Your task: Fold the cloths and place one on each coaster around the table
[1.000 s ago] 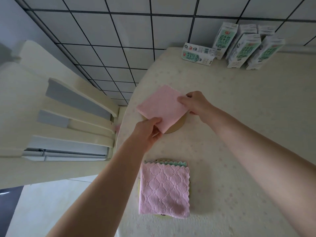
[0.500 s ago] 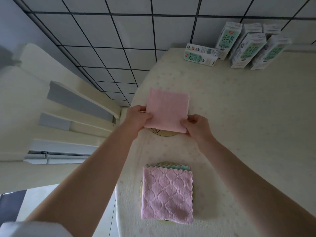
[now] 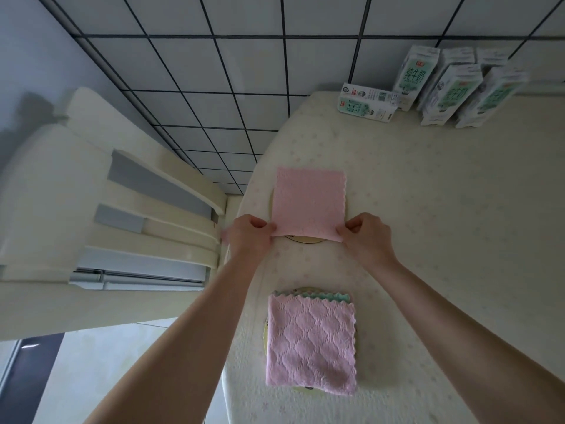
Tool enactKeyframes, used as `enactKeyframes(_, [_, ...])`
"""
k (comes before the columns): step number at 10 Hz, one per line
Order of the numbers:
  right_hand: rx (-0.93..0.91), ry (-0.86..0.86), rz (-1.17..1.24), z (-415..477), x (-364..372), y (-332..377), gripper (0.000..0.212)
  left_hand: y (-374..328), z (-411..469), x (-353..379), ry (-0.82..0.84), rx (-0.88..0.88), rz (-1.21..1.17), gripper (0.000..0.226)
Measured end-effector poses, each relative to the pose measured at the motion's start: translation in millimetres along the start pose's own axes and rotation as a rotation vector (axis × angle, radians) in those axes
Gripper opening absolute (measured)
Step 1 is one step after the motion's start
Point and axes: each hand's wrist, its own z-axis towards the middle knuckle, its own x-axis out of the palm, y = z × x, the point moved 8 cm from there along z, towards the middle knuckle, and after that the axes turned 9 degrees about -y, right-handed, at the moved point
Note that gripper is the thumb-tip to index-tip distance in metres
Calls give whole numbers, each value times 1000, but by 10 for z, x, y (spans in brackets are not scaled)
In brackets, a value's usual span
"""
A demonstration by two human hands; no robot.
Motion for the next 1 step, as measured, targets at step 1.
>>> enactKeyframes(1, [46, 30, -41, -155, -130, -99, 29, 78, -122, -163, -40, 3, 69, 9])
